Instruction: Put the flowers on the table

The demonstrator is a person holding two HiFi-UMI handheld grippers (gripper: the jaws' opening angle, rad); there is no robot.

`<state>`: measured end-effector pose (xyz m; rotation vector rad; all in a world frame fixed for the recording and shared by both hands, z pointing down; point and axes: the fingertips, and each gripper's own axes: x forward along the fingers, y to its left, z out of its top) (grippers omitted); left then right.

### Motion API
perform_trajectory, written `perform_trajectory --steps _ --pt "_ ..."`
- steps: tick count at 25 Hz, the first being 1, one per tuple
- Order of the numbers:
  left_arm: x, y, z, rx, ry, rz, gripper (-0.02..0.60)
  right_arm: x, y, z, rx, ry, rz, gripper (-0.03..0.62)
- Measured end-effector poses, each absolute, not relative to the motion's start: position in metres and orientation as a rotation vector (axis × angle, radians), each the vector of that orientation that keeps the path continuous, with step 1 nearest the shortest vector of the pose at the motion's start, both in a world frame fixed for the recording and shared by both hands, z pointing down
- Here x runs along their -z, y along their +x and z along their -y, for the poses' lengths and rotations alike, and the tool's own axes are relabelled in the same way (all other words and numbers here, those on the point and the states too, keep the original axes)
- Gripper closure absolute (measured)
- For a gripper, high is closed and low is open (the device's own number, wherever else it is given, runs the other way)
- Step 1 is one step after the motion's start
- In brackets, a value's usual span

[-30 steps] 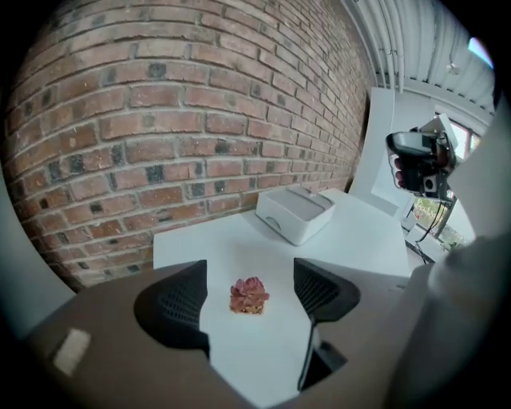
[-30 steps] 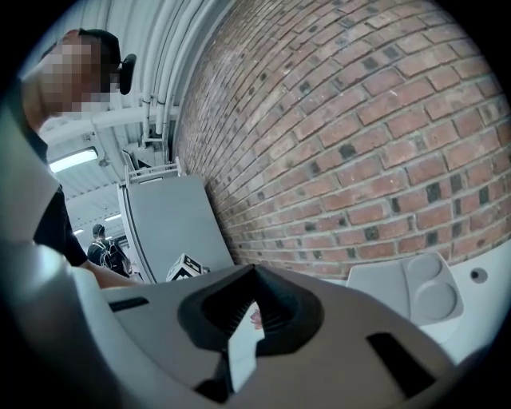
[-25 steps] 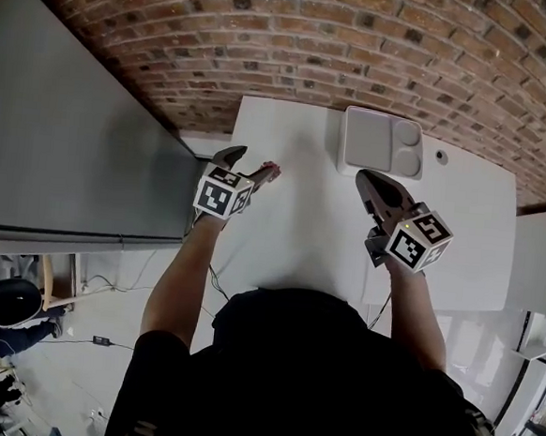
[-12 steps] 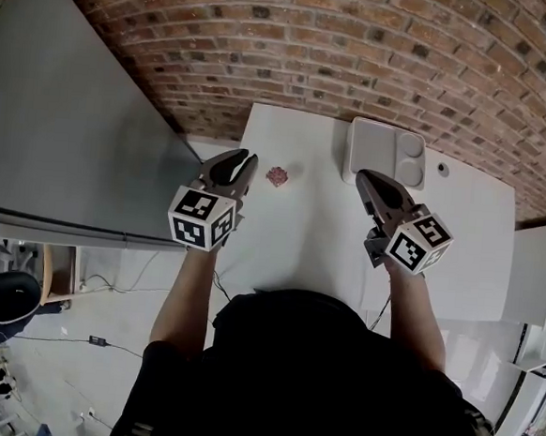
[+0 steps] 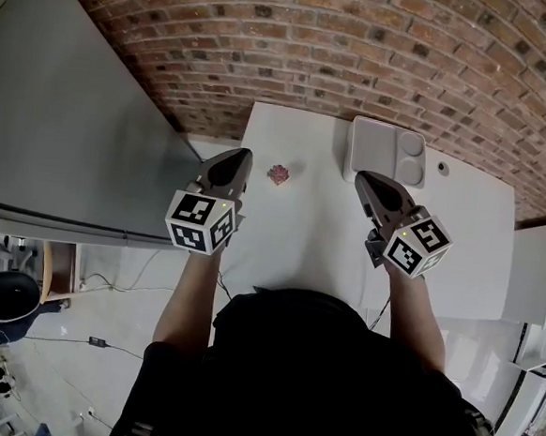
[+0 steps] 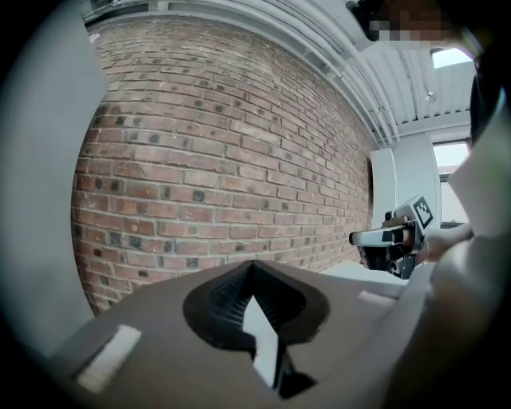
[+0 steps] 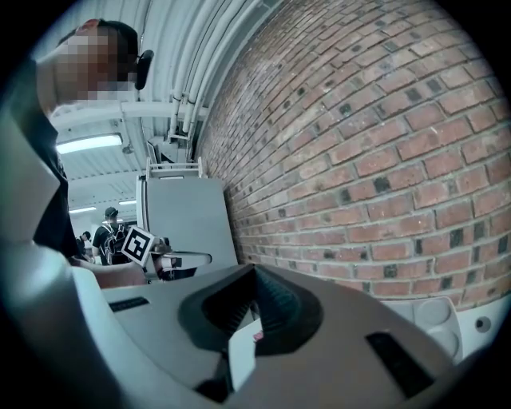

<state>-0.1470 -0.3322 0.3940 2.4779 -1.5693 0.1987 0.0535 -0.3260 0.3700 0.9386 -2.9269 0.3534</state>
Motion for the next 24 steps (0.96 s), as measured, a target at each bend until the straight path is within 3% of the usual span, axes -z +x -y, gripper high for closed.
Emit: perform_trajectory --steps 24 --pt "-0.396 -0.142 0.331 -0.196 2.456 1.567 0.572 -0.363 0.062 0.324 -0.287 0.95 2.939 0.588"
